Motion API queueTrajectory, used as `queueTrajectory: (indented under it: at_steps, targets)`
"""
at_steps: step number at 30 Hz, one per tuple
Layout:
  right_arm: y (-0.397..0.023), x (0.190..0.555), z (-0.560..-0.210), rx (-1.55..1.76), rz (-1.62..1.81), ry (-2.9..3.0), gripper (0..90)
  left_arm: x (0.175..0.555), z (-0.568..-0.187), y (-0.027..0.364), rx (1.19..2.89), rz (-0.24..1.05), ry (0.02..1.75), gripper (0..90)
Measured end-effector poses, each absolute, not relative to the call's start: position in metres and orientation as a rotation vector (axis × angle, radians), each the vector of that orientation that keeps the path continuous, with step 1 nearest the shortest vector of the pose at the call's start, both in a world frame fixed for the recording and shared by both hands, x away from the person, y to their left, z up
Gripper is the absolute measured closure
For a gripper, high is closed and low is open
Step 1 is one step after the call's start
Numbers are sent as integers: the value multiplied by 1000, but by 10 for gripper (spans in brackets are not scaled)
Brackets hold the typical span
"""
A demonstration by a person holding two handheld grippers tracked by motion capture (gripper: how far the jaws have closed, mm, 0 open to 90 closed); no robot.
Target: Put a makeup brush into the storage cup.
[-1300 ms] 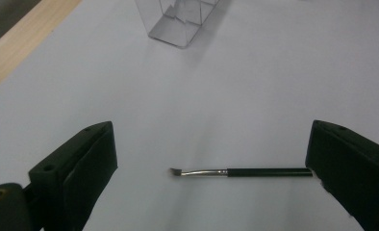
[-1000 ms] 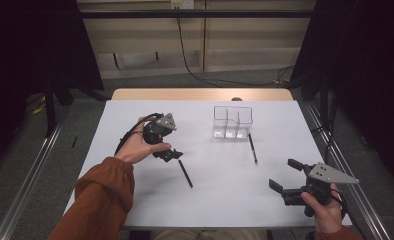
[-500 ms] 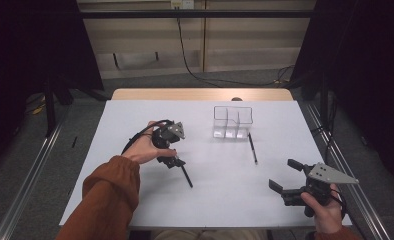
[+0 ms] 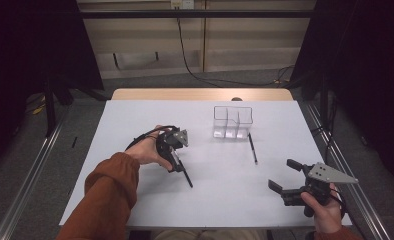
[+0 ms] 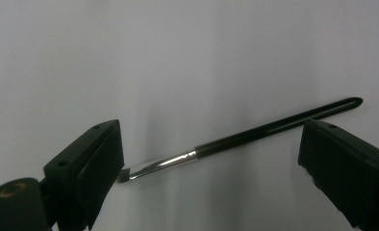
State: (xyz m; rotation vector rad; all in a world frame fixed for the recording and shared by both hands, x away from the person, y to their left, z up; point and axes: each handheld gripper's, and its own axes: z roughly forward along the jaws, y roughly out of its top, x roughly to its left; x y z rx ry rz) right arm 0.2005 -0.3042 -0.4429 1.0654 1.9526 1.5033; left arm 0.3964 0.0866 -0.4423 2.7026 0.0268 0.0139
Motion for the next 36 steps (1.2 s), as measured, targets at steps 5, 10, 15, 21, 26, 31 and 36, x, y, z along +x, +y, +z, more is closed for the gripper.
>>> queueTrajectory:
  at_steps: [5,10,15,21,26,31,36]
  targets:
    - [-304,200,-443,1066,1505,1954,4,397,-448,83,2753,-6,-23,131]
    - [-304,200,-443,1065,1504,1958,4,402,-449,79,2790,-5,-63,177]
    - [-304,200,-443,1064,1506,1956,3,403,-454,77,2831,-3,-79,187]
    - [-304,201,-443,1061,1502,1961,3,406,-456,74,2854,-21,-82,187]
    - [-303,200,-443,1061,1504,1962,3,409,-457,75,2862,-66,-34,195]
    - [-304,200,-443,1061,1503,1964,4,407,-456,72,2881,-70,-18,238]
    - [-304,200,-443,1063,1503,1963,4,405,-453,70,2903,-73,-8,312]
